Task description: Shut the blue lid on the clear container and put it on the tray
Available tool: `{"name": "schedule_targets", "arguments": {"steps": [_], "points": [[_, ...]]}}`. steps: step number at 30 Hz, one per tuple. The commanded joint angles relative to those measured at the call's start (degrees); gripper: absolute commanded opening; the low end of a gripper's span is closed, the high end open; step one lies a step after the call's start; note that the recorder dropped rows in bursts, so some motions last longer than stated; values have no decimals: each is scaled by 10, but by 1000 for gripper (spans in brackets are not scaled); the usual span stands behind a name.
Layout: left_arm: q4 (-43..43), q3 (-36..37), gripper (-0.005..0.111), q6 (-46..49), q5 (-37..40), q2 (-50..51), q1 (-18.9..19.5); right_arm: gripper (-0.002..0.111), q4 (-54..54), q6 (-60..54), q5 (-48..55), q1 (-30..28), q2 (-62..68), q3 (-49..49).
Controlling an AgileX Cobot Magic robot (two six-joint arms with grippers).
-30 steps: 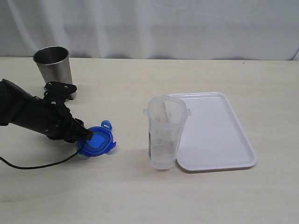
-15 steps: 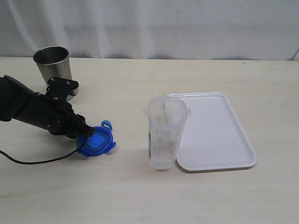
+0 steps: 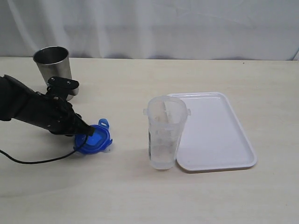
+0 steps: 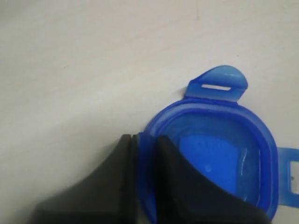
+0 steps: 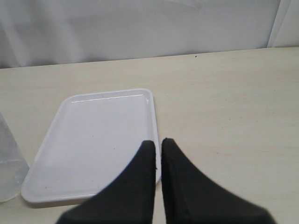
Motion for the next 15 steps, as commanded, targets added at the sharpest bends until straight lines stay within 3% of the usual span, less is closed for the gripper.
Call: {"name": "schedule_targets", "arguments": {"steps": [1, 6, 12, 15], "points": [[-2, -1, 4, 1, 10, -1, -1, 5, 3, -1, -2, -2, -3, 1], [-8, -1, 6, -9, 11, -1, -1, 5, 3, -1, -2, -2, -3, 1], [-8, -1, 30, -9, 10, -1, -1, 5, 3, -1, -2, -2, -3, 1], [-10, -1, 31, -4, 11, -2, -1, 5, 3, -1, -2, -2, -3, 1]]}}
